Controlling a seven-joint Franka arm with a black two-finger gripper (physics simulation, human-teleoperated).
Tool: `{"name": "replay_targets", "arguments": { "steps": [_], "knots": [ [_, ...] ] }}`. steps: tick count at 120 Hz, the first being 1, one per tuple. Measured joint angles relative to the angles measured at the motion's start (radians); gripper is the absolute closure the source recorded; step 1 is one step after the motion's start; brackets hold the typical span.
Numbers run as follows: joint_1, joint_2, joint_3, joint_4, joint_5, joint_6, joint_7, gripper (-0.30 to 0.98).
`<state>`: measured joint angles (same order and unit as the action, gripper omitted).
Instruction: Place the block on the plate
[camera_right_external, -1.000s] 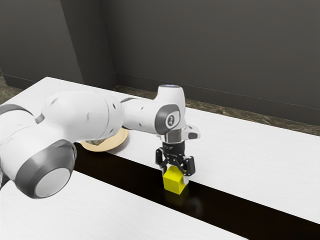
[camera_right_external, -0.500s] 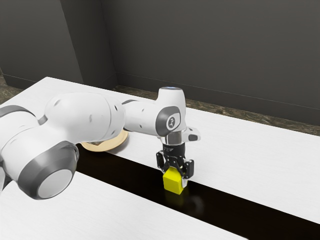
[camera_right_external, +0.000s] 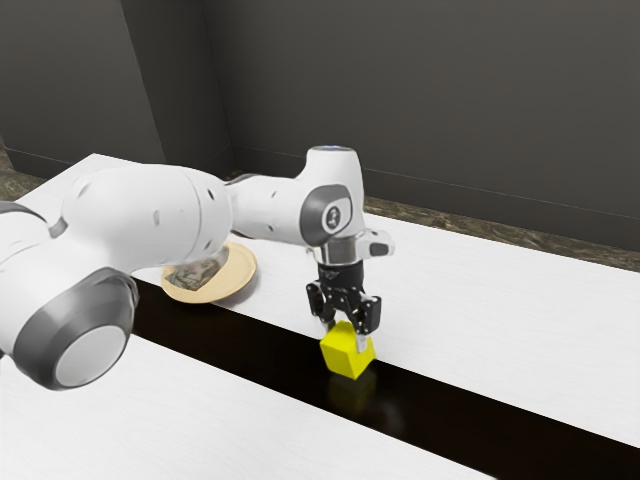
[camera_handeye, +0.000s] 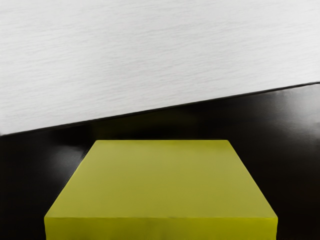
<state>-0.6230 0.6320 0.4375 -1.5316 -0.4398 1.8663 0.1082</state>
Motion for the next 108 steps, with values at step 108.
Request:
{"name": "replay_targets", "arguments": {
  "steps": [108],
  "knots": [
    [0.423, -0.053, -0.040, 0.311, 0.213, -0.177, 0.001, 0.32]
  ]
}}
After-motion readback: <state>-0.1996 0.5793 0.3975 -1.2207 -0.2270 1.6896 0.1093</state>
